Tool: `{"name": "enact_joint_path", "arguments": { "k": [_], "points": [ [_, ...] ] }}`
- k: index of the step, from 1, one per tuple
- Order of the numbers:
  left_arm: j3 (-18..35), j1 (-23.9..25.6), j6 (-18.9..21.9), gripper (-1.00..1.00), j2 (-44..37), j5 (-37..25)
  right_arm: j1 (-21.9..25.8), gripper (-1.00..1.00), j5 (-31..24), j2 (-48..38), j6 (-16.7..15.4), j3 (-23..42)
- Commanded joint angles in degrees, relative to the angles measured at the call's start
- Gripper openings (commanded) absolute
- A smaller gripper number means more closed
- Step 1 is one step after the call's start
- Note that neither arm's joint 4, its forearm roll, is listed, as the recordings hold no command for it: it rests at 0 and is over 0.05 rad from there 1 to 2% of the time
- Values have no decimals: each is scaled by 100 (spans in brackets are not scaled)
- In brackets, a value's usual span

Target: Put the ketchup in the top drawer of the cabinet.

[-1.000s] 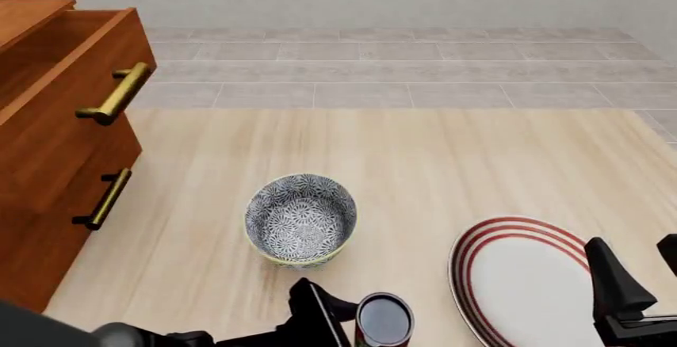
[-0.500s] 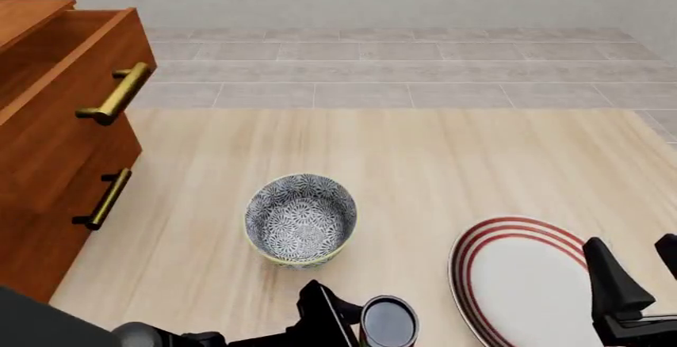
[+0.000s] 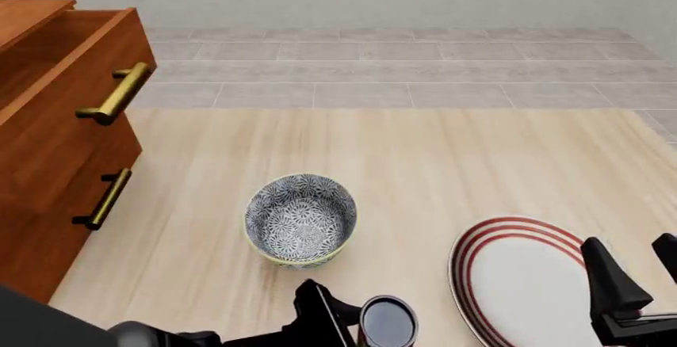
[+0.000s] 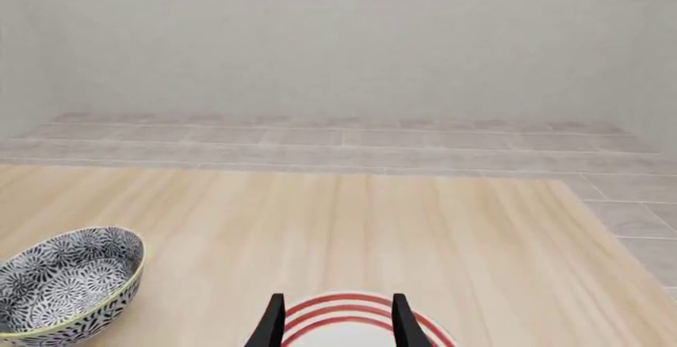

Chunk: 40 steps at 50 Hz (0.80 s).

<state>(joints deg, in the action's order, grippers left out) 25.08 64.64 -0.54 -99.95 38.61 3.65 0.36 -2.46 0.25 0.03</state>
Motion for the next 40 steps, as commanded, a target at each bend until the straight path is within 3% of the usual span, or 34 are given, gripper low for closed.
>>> {"name": "enact_joint_path", "arguments": {
  "k": [1,3,6,12,13,14,16,20,21,22,24,27,31,34,40],
  "points": [
    [-182,-129,326,-100,418,-122,16,100,47,-73,16,0],
    [-225,-140,351,-100,698,-262,25,100,40,-67,11,0],
    [-409,-399,799,-100,1091,-327,31,100,42,-72,14,-1],
    [-454,-327,793,-100,1537,-553,42,100,101,-164,20,-1],
    [-735,-485,1219,-100,1929,-317,48,100,113,-183,21,-1],
    [-864,-616,1378,-100,2139,-243,52,100,121,-196,25,-1],
    [-730,-531,1072,-100,2369,-651,55,100,120,-203,28,-1],
    [-724,-523,1097,-100,2892,-1035,45,100,222,-353,12,-1],
    [-742,-579,1162,-100,3211,-1230,58,100,221,-362,26,-1],
    [-919,-667,1628,-100,3499,-1146,60,100,203,-337,24,-1],
    [-958,-661,1768,-100,3663,-1194,63,100,199,-332,31,-1],
    [-669,-582,1159,-100,3903,-1829,63,100,226,-357,39,-1],
    [-632,-605,1185,-100,4200,-2140,93,100,235,-378,43,-1],
    [-516,-654,802,-100,4589,-2555,99,100,289,-441,53,-2],
    [-396,-904,666,-100,5201,-3149,109,100,325,-491,57,-2]
  ]
}}
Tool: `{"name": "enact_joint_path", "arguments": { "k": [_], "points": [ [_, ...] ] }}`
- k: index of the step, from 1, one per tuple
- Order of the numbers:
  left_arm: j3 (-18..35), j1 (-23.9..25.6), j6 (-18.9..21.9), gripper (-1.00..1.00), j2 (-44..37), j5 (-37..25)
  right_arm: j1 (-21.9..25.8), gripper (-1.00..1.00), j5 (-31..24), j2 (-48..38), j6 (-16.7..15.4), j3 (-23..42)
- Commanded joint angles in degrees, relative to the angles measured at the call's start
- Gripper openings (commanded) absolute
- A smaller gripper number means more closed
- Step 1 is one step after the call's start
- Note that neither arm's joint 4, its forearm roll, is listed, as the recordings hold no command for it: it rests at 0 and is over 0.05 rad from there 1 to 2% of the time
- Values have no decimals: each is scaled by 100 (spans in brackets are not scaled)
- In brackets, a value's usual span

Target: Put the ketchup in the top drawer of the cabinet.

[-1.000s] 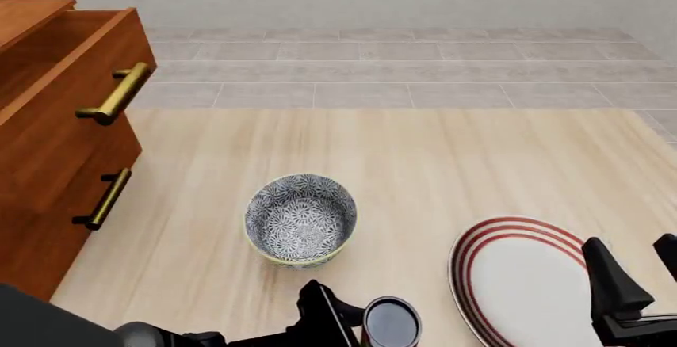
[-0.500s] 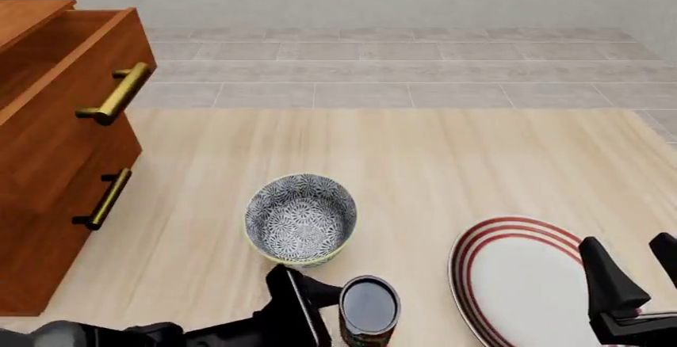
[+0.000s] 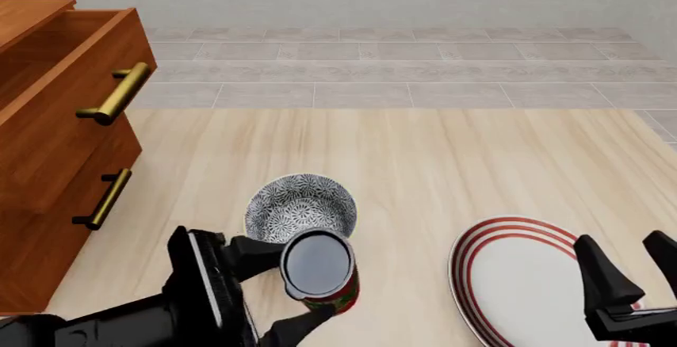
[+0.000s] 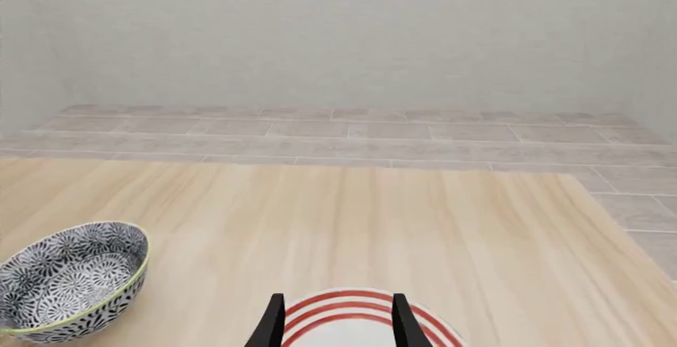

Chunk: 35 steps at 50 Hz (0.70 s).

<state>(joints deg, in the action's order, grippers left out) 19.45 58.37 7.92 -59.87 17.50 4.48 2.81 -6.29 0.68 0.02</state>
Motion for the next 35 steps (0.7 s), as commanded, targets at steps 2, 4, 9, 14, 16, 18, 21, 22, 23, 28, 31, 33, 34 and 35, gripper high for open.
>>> {"name": "enact_joint_path", "arguments": {
  "k": [2,4,9,14,16,18,21,22,23,28,31,33,34,35],
  "points": [
    [336,-127,-575,-100,1143,-1243,36,100,75,-100,13,0],
    [393,-183,-708,-100,1317,-1463,42,100,63,-78,17,0],
    [572,-105,-628,-100,1735,-1917,47,100,55,-65,13,0],
    [880,-369,-600,-100,2338,-2746,53,100,74,-67,64,1],
    [1035,-416,-336,-100,2721,-3030,63,100,79,-73,70,1],
    [1093,-487,-353,-100,2835,-3163,65,100,68,-62,67,0],
    [1431,-585,-677,-100,2966,-3637,57,100,28,-13,75,1],
    [1509,-607,-634,-100,3025,-3761,49,100,27,-7,79,1],
    [1615,-574,-662,-100,3136,-3868,47,100,32,-11,81,2],
    [2031,-723,-697,-100,3261,-4387,56,100,103,-98,78,0],
    [2371,-854,-607,-100,3359,-4757,55,100,69,-59,72,0],
    [2565,-1235,-114,-100,3647,-5131,44,100,50,-41,75,1],
    [2584,-1252,-162,-100,3690,-5188,43,100,44,-36,72,1],
    [2585,-1252,-162,-100,3691,-5189,43,100,43,-35,72,1]
  ]
}}
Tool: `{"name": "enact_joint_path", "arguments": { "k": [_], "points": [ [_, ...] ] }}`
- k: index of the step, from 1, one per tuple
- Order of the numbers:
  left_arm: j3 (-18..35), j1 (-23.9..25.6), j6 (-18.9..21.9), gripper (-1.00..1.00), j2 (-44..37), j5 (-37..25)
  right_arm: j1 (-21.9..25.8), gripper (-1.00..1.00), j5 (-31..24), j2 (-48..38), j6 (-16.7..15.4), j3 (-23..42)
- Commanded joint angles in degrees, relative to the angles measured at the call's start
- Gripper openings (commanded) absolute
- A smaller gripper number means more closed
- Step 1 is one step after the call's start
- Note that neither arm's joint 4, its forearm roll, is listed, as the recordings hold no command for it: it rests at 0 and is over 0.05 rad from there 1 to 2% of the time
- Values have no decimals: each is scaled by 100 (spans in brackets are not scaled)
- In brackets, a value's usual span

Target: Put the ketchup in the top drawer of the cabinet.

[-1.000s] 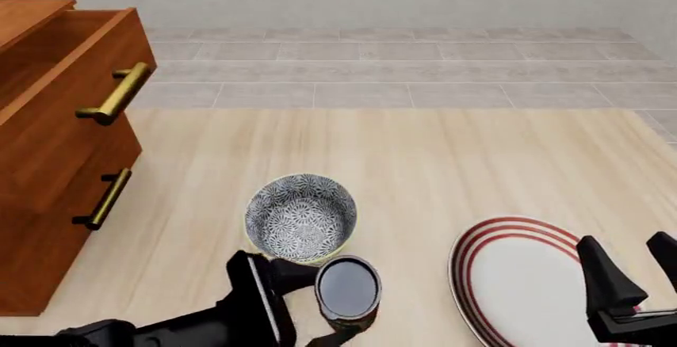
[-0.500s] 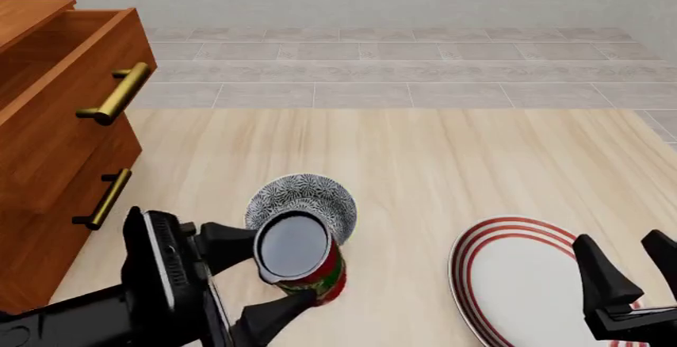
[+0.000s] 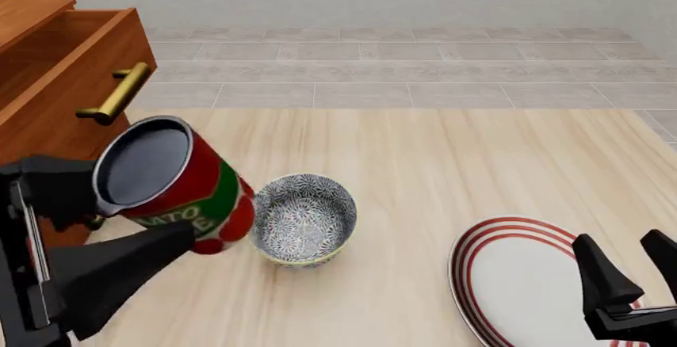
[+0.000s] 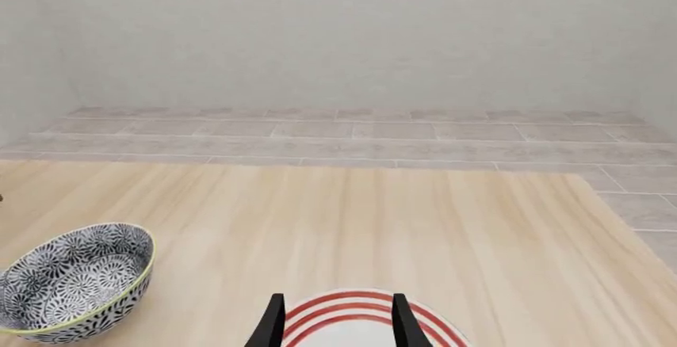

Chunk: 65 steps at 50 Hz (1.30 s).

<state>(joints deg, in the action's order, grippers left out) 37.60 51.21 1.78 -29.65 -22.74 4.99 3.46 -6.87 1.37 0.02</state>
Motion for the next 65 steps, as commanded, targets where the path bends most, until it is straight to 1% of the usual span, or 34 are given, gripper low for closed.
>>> {"name": "enact_joint_path", "arguments": {
  "k": [1,4,6,9,10,13,14,16,18,21,23,25,27,31,33,34,35,36,37,38,39,40,43,44,46,47,48,51,54,55,57,59,62,65],
  "points": [
    [852,-595,262,-100,630,-1316,-13,100,-41,42,-3,0],
    [976,-896,-50,-100,620,-1664,-19,100,-37,42,10,0],
    [1348,-1065,409,-100,773,-1977,-22,100,33,-38,12,0],
    [1765,-1161,213,-100,777,-2214,-12,100,54,-65,6,-1],
    [2142,-1090,503,-100,854,-2307,-8,100,28,-35,3,0],
    [2519,-1198,492,-100,907,-2440,-13,100,-4,14,57,1],
    [2711,-1442,575,-100,949,-2571,-18,100,-10,27,87,1],
    [2912,-1461,553,-100,733,-2755,-27,100,-38,62,63,3],
    [3103,-1638,841,-100,691,-2919,-34,100,-61,97,79,4],
    [3310,-1803,877,-100,657,-3043,-37,100,-61,106,71,3],
    [3640,-2408,914,-100,703,-3206,-13,100,-62,103,37,-1],
    [3686,-2397,861,-100,509,-3365,-3,100,-71,118,41,-1],
    [3789,-2438,1069,-100,463,-3417,4,100,-89,144,49,-1],
    [4573,-2724,1228,-100,102,-3736,-22,100,-88,132,80,2],
    [4688,-2643,1196,-100,-2,-3806,-25,100,-89,133,83,3],
    [4777,-2582,1490,-100,-63,-3841,-31,100,-96,143,87,3],
    [4880,-2648,1530,-100,-72,-3854,-30,100,-106,153,85,4],
    [5038,-2624,1271,-100,-330,-4071,-19,100,-108,161,81,-1],
    [5124,-2977,1222,-100,-362,-4107,-17,100,-111,165,82,-1],
    [5120,-3188,1229,-100,-371,-4107,-15,100,-123,172,80,4],
    [5090,-2946,1279,-100,-400,-4115,-12,100,-138,187,81,4],
    [5081,-3185,1403,-100,-382,-4083,-12,100,-143,190,81,3],
    [5018,-3230,1299,-100,-564,-4192,-20,100,-135,187,86,-1],
    [4924,-3421,1508,-100,-532,-4123,-22,100,-126,178,88,-1],
    [5103,-3399,1428,-100,-629,-4093,-20,100,-112,164,87,-1],
    [5011,-3611,1699,-100,-603,-4013,-21,100,-117,170,87,-1],
    [4972,-3477,1717,-100,-667,-4027,-19,100,-129,177,86,3],
    [4768,-3655,1551,-100,-886,-4037,-28,100,-102,152,104,4],
    [4547,-3795,1684,-100,-870,-3906,-31,100,-75,146,104,-1],
    [4553,-3852,1353,-100,-1020,-3974,-24,100,-83,170,111,-1],
    [4462,-3996,1605,-100,-1003,-3841,-15,100,-141,246,105,0],
    [4467,-4105,1505,-100,-1144,-3828,-28,100,-232,362,114,4],
    [4365,-4128,1592,-100,-1243,-3753,-66,100,-224,334,-1,1],
    [4264,-4353,1691,-100,-1352,-3583,-12,100,-340,465,74,41]
  ]
}}
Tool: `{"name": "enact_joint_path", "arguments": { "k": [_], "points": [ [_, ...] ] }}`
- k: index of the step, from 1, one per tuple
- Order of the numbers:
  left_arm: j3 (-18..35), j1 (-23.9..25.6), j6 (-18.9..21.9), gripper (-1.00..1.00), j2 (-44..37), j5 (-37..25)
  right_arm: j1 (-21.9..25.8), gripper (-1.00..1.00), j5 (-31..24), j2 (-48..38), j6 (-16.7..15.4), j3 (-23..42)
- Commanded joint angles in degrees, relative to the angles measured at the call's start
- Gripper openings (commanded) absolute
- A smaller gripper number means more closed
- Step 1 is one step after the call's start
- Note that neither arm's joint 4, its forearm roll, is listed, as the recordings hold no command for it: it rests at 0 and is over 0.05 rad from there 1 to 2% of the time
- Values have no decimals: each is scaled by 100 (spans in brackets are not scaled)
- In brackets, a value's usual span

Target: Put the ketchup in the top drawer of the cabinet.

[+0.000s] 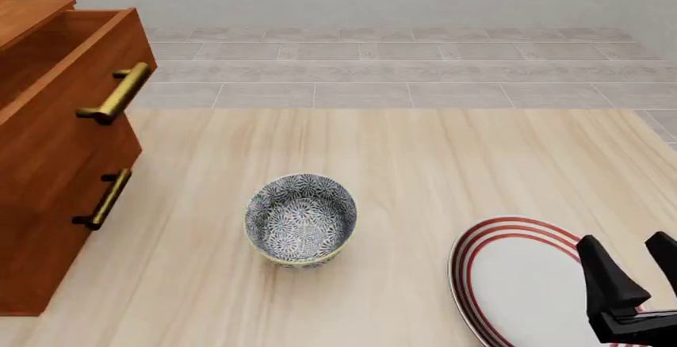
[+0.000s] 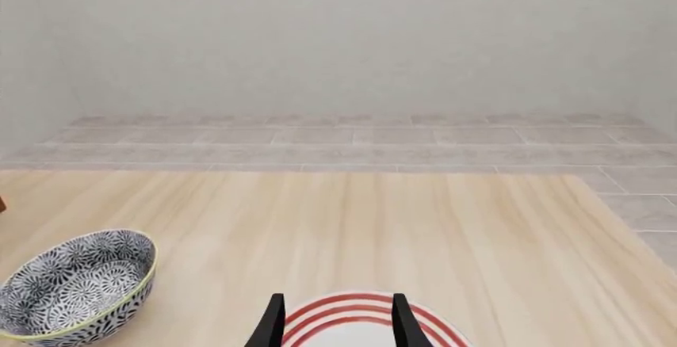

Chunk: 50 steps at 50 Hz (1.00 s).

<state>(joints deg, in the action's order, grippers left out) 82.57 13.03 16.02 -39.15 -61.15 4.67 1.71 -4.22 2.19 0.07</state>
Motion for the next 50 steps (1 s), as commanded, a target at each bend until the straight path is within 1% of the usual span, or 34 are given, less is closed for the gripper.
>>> {"name": "enact_joint_path", "arguments": {
  "k": [1,2,4,7,8,11,13,14,16,18,23,24,25,27,28,30,32,34,37,42,44,47,50],
  "points": [
    [-234,-535,268,-100,-402,259,20,100,-173,207,-8,37],
    [-226,-648,202,-100,-470,251,48,100,-275,221,-6,138],
    [-202,-641,220,-100,-466,227,67,100,-294,226,-2,154],
    [30,-731,25,-100,-568,88,148,100,-173,165,-26,65],
    [28,-726,69,-100,-554,85,152,100,-158,150,-33,60],
    [114,-811,-10,-100,-612,47,153,100,-124,129,-33,40],
    [149,-861,-8,-100,-649,63,135,100,-206,170,-32,81],
    [121,-875,-2,-100,-654,68,130,100,-185,161,-29,67],
    [87,-1021,-129,-100,-740,78,121,100,-131,111,-34,55],
    [15,-1069,-387,-100,-829,89,123,100,-87,77,-37,36],
    [-71,-1212,-440,-100,-939,285,144,100,-39,19,-61,25],
    [-74,-1273,-531,-100,-1021,288,141,100,-82,44,-61,41],
    [-89,-1268,-453,-100,-1017,345,134,100,-80,43,-60,34],
    [-181,-1289,-507,-100,-1121,323,120,100,-67,31,-66,27],
    [-267,-1261,-385,-100,-1091,370,115,100,-68,28,-71,29],
    [-251,-1328,-516,-100,-1168,383,115,100,-107,51,-74,48],
    [-225,-1346,-476,-100,-1193,403,122,100,-113,54,-76,52],
    [-152,-1412,-575,-100,-1272,395,128,100,-61,18,-77,26],
    [-200,-1505,-504,-100,-1304,480,136,100,-23,-35,-35,15],
    [-265,-1566,-501,-100,-1336,542,117,100,-40,-29,-25,21],
    [-454,-1592,-423,-100,-1322,622,119,100,-52,-16,-26,22],
    [-551,-1625,-409,-100,-1330,666,125,100,-27,-30,-27,12],
    [-472,-1684,-420,-100,-1382,650,130,100,-11,-46,-34,8]
  ]
}}
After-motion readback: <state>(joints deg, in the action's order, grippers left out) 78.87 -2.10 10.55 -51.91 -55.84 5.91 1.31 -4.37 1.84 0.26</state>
